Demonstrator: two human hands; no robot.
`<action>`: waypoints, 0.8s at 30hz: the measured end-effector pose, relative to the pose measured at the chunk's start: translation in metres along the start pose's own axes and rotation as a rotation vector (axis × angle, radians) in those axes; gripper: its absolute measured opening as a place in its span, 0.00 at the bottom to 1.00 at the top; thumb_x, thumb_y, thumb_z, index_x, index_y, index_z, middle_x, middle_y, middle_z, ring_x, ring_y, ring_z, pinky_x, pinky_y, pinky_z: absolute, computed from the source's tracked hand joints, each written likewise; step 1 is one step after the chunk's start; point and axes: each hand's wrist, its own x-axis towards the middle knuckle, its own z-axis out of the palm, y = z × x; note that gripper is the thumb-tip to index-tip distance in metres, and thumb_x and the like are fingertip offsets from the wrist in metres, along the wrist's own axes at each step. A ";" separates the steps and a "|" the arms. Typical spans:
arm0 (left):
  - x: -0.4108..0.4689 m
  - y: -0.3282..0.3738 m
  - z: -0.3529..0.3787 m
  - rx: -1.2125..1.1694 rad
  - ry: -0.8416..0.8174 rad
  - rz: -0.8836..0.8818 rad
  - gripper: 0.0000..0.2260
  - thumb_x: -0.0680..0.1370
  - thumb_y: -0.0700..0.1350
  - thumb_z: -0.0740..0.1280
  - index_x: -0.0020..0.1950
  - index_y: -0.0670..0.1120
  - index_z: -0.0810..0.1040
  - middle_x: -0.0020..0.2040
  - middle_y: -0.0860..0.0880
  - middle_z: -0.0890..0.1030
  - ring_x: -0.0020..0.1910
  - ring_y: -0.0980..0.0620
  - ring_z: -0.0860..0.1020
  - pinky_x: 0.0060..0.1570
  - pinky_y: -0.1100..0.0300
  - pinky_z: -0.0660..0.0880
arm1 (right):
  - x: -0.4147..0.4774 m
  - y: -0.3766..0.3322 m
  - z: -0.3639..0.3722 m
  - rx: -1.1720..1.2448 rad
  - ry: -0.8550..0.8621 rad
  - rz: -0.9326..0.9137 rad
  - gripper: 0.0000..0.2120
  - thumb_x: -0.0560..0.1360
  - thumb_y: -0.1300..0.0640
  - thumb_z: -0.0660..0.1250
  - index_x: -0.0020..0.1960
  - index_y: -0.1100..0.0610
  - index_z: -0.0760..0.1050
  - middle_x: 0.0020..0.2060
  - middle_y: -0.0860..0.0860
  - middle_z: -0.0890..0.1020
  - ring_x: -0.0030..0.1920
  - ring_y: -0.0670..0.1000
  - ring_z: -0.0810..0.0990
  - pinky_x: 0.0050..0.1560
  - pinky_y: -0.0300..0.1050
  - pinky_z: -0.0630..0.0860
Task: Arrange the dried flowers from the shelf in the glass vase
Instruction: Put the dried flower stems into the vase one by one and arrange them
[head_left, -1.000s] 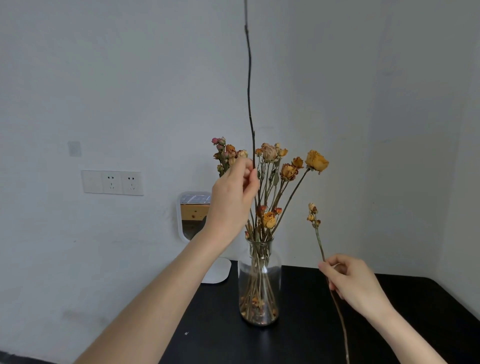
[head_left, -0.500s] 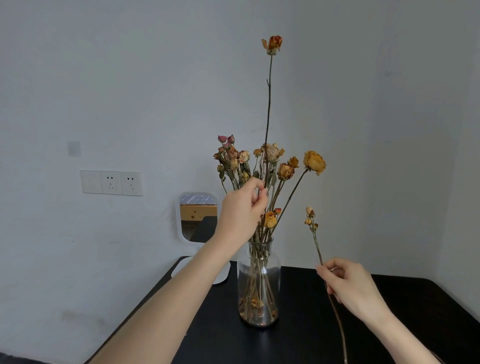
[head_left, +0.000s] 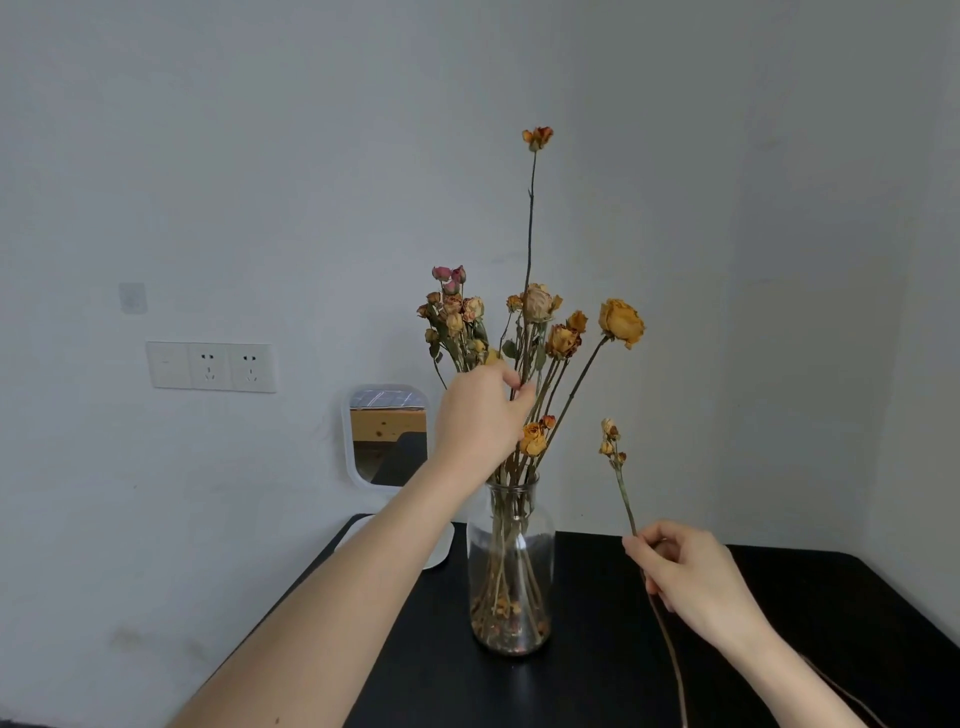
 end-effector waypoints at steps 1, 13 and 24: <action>0.001 0.003 -0.001 -0.035 0.037 0.012 0.06 0.78 0.50 0.63 0.49 0.49 0.76 0.26 0.53 0.77 0.19 0.62 0.73 0.29 0.63 0.75 | 0.000 0.000 0.000 -0.002 -0.002 0.001 0.07 0.75 0.54 0.66 0.41 0.56 0.77 0.27 0.51 0.78 0.28 0.45 0.75 0.32 0.36 0.70; 0.002 0.003 0.008 0.102 0.048 -0.020 0.09 0.79 0.46 0.63 0.47 0.44 0.80 0.32 0.50 0.78 0.34 0.50 0.80 0.42 0.58 0.77 | 0.000 0.004 0.000 -0.010 -0.002 0.012 0.07 0.75 0.54 0.66 0.41 0.55 0.77 0.28 0.51 0.79 0.30 0.46 0.76 0.34 0.37 0.72; 0.009 0.015 0.020 0.080 0.117 0.009 0.09 0.79 0.47 0.63 0.46 0.44 0.78 0.31 0.48 0.79 0.33 0.50 0.80 0.39 0.58 0.76 | 0.005 0.009 0.005 -0.036 0.002 0.018 0.07 0.75 0.52 0.66 0.40 0.53 0.76 0.27 0.50 0.78 0.27 0.43 0.76 0.31 0.33 0.70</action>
